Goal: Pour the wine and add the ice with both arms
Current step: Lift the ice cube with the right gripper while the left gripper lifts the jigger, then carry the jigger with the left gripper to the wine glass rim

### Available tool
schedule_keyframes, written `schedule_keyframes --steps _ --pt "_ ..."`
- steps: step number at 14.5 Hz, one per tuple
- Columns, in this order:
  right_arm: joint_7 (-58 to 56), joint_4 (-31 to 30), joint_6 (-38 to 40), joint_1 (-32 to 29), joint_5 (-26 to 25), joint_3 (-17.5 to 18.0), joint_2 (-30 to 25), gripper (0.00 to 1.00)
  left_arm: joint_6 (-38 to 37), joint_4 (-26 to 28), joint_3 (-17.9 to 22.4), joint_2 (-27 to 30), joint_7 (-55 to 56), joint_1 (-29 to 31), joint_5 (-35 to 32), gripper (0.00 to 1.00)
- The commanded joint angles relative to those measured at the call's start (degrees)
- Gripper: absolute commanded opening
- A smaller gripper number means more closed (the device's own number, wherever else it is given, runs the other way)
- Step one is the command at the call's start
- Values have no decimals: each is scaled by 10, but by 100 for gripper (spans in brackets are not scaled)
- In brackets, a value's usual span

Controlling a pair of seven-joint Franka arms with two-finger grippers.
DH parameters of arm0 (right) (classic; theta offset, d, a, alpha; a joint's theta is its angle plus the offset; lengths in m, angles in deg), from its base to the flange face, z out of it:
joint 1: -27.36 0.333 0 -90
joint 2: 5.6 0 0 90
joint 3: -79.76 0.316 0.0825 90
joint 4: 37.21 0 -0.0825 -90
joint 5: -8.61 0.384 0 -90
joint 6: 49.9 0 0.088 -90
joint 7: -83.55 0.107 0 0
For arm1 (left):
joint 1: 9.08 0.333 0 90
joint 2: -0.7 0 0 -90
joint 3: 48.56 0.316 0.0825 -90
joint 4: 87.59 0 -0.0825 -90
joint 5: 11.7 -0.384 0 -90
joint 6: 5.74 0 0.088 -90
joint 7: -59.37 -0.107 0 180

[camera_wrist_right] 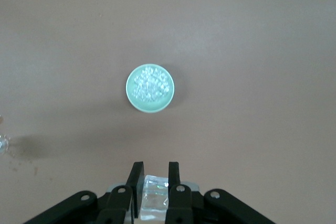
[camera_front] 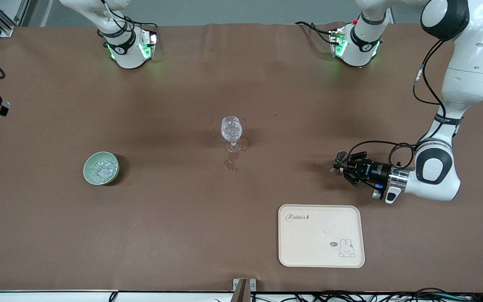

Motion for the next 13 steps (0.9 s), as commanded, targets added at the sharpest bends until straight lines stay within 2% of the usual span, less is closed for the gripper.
schedule_keyframes --steps 1,6,8,13 --pt "5 -40 -15 -9 4 5 -26 0 -2 7 0 39 37 -8 0 0" --pt "5 -31 -18 -7 3 5 -24 0 -3 0 -5 102 158 -54 4 0" --pt "2 -29 -17 -7 3 5 -24 0 -2 -25 -42 102 203 -56 1 0" --pt "5 -29 -16 -7 3 6 -24 0 0 -12 -106 113 237 -69 -3 0"
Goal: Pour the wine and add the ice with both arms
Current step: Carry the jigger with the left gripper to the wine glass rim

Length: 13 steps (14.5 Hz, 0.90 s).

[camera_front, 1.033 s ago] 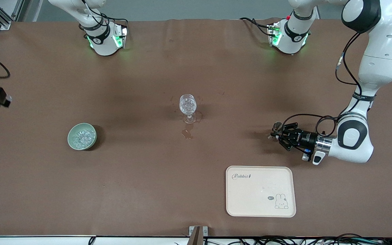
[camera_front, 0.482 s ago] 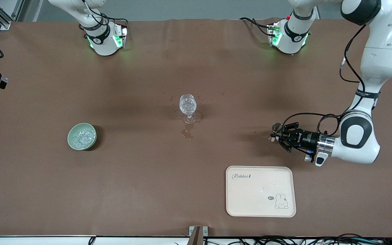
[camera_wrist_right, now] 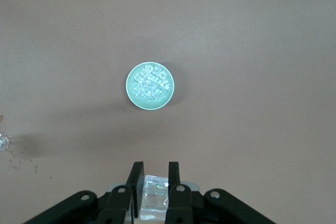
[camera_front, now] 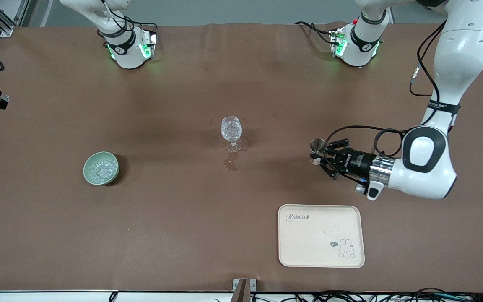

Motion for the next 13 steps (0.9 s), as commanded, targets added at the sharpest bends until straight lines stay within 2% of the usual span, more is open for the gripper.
schedule_keyframes --steps 1,5,10,13 --pt "5 -10 -1 -6 3 6 -13 0 6 20 -17 21 17 -24 -4 0" --pt "6 -10 -1 -4 3 7 -13 0 73 61 -17 62 54 -81 -4 0" --pt "6 -10 0 -4 3 8 -13 0 115 67 -18 86 117 -138 -7 0" --pt "6 -10 0 -4 3 8 -13 0 140 64 -20 92 178 -177 -76 0"
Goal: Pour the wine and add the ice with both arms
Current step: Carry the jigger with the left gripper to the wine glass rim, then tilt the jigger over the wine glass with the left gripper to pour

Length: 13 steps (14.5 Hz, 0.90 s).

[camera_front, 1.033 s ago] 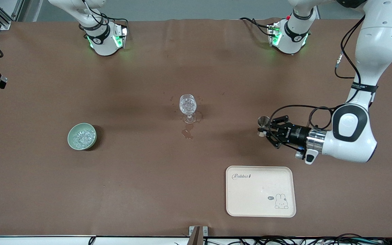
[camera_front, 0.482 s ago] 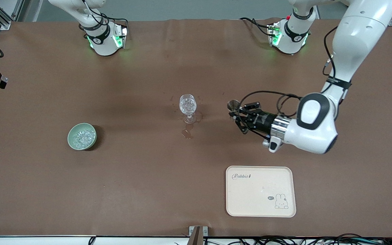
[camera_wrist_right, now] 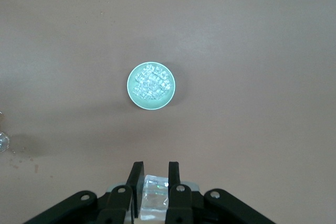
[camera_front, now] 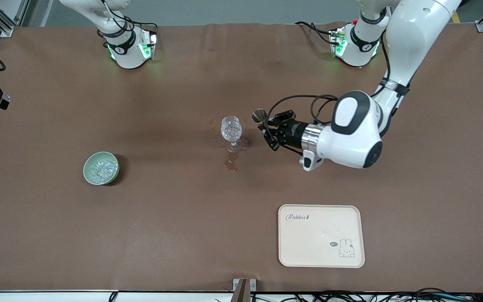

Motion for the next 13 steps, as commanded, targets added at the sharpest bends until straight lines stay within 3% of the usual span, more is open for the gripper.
schedule_keyframes --steps 1,4,7,13 --pt "5 -10 0 -5 3 5 -13 0 24 15 1 22 45 -28 -49 0" --pt "2 -10 -1 -6 3 4 -13 0 51 14 5 22 80 -57 -53 0" --pt "-1 -10 -1 -7 3 2 -13 0 61 2 1 18 151 -77 -134 0" --pt "2 -10 -2 -5 3 4 -13 0 70 -17 1 9 242 -111 -225 0"
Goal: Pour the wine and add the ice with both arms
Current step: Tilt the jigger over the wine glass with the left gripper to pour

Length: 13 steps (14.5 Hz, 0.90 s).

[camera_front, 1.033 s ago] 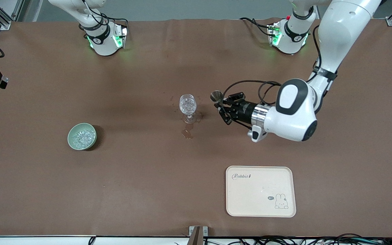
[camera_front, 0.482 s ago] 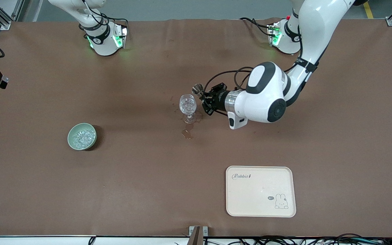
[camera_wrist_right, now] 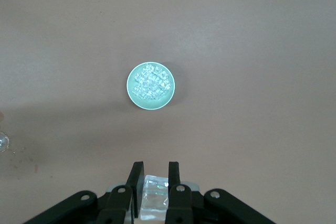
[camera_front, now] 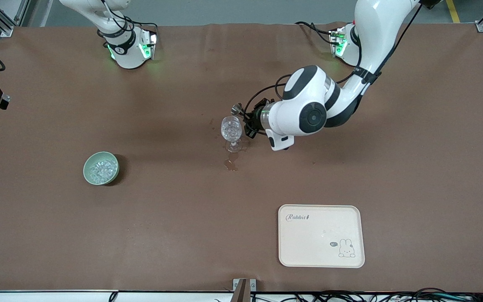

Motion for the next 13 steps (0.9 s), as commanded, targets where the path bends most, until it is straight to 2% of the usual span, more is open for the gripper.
schedule_keyframes --steps 1,7,13 --pt "1 -10 -2 -6 4 5 -13 0 1 -18 2 -1 46 -9 -44 0" --pt "1 -10 -2 -6 5 5 -13 0 1 -44 6 -22 80 -18 -72 0" --pt "1 -10 -2 -6 5 5 -13 0 3 -80 8 -51 175 -53 -169 0"
